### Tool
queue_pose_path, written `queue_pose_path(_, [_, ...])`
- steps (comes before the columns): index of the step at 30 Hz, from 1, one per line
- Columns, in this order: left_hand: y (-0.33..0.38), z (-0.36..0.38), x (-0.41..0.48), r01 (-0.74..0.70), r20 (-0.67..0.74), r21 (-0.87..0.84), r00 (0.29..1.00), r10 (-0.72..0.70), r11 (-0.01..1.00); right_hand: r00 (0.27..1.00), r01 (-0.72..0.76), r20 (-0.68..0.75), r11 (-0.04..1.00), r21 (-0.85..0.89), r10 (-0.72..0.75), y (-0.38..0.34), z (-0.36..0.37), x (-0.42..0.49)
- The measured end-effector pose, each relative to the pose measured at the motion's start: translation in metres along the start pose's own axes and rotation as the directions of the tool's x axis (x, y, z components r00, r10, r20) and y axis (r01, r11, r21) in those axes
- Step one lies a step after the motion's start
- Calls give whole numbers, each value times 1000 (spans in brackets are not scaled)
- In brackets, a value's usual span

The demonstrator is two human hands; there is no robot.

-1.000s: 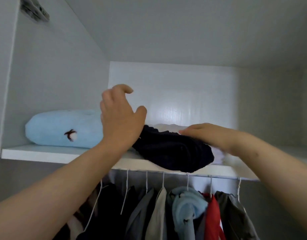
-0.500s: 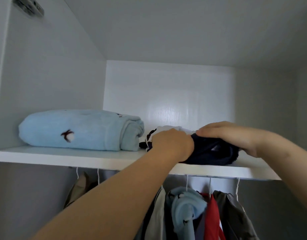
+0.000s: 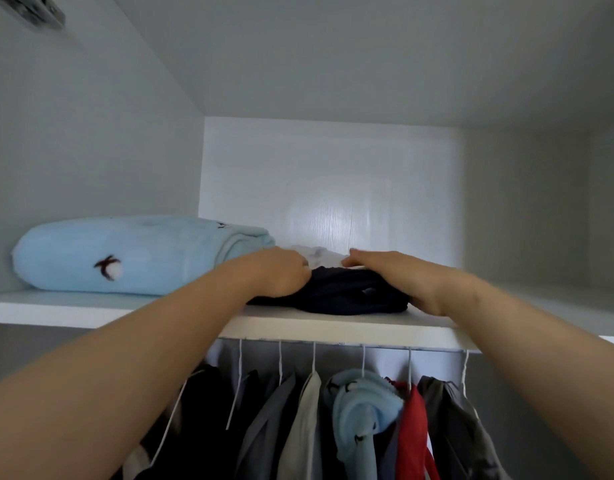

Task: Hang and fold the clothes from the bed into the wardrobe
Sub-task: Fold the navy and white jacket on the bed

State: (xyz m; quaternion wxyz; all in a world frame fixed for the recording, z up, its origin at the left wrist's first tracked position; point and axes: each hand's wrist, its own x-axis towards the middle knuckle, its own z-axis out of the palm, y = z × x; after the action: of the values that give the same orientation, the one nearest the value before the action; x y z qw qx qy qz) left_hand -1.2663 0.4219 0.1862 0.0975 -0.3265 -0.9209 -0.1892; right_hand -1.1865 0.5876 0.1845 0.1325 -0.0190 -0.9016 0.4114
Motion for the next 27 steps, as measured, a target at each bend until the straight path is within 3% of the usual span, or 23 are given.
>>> queue_pose_path(2, [1, -13, 5, -68, -99, -237, 994, 46, 969, 995, -88, -35, 995, 51, 90, -7, -13, 5])
queue_pose_path(4, [6, -18, 8, -164, -243, -435, 968, 59, 885, 996, -65, -64, 994, -92, 59, -11, -15, 9])
queue_pose_path(5, [8, -16, 10, -162, -222, -478, 973, 60, 863, 999, -31, -36, 984, -173, 25, -13, -11, 12])
queue_pose_path(7, [11, -5, 16, -69, -28, -396, 998, 63, 916, 999, 0, 42, 968, -249, 11, -16, 2, 18])
queue_pose_path(9, [8, 2, 20, 66, 119, -296, 992, -32, 953, 998, -2, 59, 955, -298, 21, -14, 11, 19])
queue_pose_path(11, [7, 1, 20, 165, 174, -273, 977, -120, 948, 998, -11, 52, 935, -353, 32, -11, 12, 18])
queue_pose_path(21, [13, 5, 1, 157, 84, -161, 986, -145, 974, 999, 11, -26, 850, -526, -28, -8, 18, 4])
queue_pose_path(27, [16, 5, -36, 17, -40, -231, 999, -27, 973, 954, 49, -277, 969, -241, -117, 0, 17, -47])
